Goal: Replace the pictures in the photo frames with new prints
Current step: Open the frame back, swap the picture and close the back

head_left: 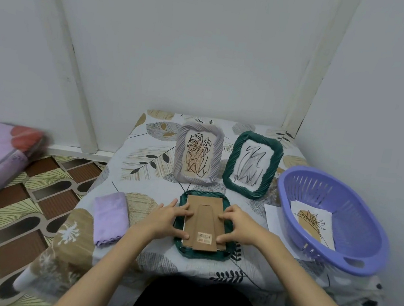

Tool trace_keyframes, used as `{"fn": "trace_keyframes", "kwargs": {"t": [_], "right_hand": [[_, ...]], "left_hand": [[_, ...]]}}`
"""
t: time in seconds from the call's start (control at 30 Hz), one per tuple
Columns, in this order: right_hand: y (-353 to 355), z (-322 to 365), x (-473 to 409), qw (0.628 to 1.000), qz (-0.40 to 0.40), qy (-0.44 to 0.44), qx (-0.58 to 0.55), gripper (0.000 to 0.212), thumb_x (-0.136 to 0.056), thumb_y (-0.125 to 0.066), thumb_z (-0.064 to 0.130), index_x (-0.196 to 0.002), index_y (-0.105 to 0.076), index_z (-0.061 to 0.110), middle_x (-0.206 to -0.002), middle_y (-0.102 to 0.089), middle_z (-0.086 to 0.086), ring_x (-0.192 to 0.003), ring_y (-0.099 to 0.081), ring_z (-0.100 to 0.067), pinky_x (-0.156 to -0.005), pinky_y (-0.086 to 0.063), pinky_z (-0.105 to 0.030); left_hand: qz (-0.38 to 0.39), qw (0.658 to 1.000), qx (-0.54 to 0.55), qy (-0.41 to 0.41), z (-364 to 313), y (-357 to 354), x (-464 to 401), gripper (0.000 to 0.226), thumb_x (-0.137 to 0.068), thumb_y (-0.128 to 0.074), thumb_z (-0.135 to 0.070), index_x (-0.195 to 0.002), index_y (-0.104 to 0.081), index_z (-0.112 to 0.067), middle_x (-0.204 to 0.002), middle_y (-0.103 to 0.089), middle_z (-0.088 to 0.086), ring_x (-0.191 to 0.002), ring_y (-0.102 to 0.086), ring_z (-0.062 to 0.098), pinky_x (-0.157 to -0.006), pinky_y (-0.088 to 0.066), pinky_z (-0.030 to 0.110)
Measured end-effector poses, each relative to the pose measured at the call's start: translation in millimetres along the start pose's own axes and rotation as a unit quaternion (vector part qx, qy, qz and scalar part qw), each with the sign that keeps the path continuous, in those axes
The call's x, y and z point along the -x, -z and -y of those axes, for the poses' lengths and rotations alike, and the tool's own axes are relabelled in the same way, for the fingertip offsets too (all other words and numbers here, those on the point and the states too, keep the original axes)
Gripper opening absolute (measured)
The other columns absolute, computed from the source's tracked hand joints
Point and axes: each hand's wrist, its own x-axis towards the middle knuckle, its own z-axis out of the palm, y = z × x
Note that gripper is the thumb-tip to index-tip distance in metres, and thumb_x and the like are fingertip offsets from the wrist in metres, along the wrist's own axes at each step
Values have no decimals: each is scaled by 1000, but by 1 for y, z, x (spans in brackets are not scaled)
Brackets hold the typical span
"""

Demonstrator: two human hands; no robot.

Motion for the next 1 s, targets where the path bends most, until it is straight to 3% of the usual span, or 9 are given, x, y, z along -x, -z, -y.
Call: {"fn": "trace_keyframes", "kwargs": {"t": [0.2, 0.3, 0.37, 0.47, 0.57, 0.67, 0.83, 1.0], "right_hand": [[-11, -13, 2, 999, 4, 19, 34, 82, -76, -72, 37, -143, -32, 12, -143, -28, -4, -132, -28, -22, -112, -24, -32], [-9, -13, 1, 998, 1, 24, 50, 81, -76, -72, 38, -143, -32, 13, -145, -27, -3, -132, -25, -23, -112, -24, -35], [-7, -13, -1, 998, 6, 24, 60, 80, -77, -72, 38, -142, -34, 13, -145, -28, -2, -131, -24, -24, -111, -24, -36], [1, -15, -8, 999, 15, 22, 43, 66, -79, -70, 36, -136, -44, 16, -141, -36, -1, -131, -30, -21, -108, -27, -32], [8, -13, -20, 996, -76, -5, -38, 49, -84, -64, 32, -129, -52, 17, -132, -47, -6, -123, -42, -22, -100, -34, -29], [5, -11, -34, 986, -155, -63, 8, 54, -90, -52, 43, -139, -37, 29, -139, -38, -8, -128, -32, -29, -104, -30, -43], [-2, -12, -47, 986, -106, -100, 87, 60, -87, -44, 58, -141, -26, 40, -153, -18, -2, -136, -17, -30, -108, -18, -54], [-8, -18, -47, 984, -133, -84, 83, 55, -85, -45, 61, -136, -34, 43, -150, -26, 3, -134, -21, -27, -106, -19, -57]], "left_hand": [[-21, 999, 25, 4, -5, 1, -6, 60, -81, -61, -47, -133, -46, -22, -154, -24, -4, -145, -12, 21, -118, -12, 47], [-30, 999, 9, 7, -6, -3, -11, 76, -68, -61, -67, -129, -44, -26, -151, -29, -2, -140, -24, 21, -113, -25, 46], [-24, 999, -27, 7, -6, -8, -12, 90, -62, -55, -75, -138, -33, -32, -154, -22, -5, -142, -17, 21, -115, -20, 47], [-30, 998, -48, 8, -6, -13, -11, 86, -71, -58, -66, -144, -23, -34, -156, -12, -8, -145, -4, 21, -118, -10, 48], [-31, 998, -47, 4, -8, -13, -8, 83, -76, -56, -63, -145, -20, -34, -157, -8, -9, -145, -1, 21, -118, -8, 48], [-32, 999, -30, 4, -5, -16, -6, 81, -77, -56, -62, -145, -19, -36, -157, -5, -10, -145, 1, 20, -118, -7, 48], [-33, 999, -21, 0, -2, -19, -6, 81, -77, -55, -62, -145, -18, -38, -157, -3, -11, -145, 3, 19, -118, -3, 46], [-35, 999, -17, -2, -1, -20, -5, 81, -77, -55, -63, -144, -17, -39, -157, -3, -12, -145, 6, 20, -117, 0, 45]]}}
